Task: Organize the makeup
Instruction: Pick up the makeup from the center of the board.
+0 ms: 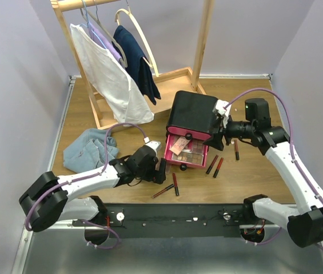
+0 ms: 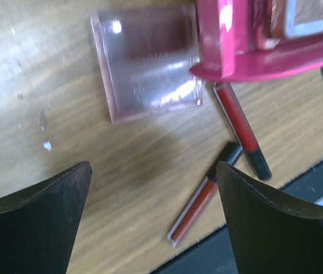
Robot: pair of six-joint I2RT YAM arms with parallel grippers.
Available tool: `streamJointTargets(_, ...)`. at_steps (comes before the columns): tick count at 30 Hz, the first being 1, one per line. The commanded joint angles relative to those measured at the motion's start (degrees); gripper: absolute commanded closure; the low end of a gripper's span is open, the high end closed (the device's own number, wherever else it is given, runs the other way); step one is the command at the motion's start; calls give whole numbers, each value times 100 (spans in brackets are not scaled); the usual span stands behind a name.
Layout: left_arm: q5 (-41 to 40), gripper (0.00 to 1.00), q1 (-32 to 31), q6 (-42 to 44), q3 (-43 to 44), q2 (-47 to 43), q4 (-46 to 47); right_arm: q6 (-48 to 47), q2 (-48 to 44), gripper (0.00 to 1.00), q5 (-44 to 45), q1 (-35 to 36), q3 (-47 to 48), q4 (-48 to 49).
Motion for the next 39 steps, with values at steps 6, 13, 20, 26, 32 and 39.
streamJointTargets(6,-1671,4,-193,239,-86,605,1209,347,-446,26,-412,-568,-271,296)
streamJointTargets(13,-1610,3,-447,371,-165,888,1639,417,-526,25,-491,-815,-297,331)
streamJointTargets(20,-1644,1,-605,275,-349,914,1877,505,-535,25,-570,-955,-359,393)
streamJointTargets(26,-1908,1,-913,275,-332,1063,1860,523,-561,25,-570,-999,-394,393)
streamJointTargets(32,-2180,1,-1054,213,-349,1213,1816,549,-587,24,-588,-1043,-438,402)
streamJointTargets(39,-2646,2,-1142,-59,125,1870,1184,558,-596,24,-588,-1087,-446,428)
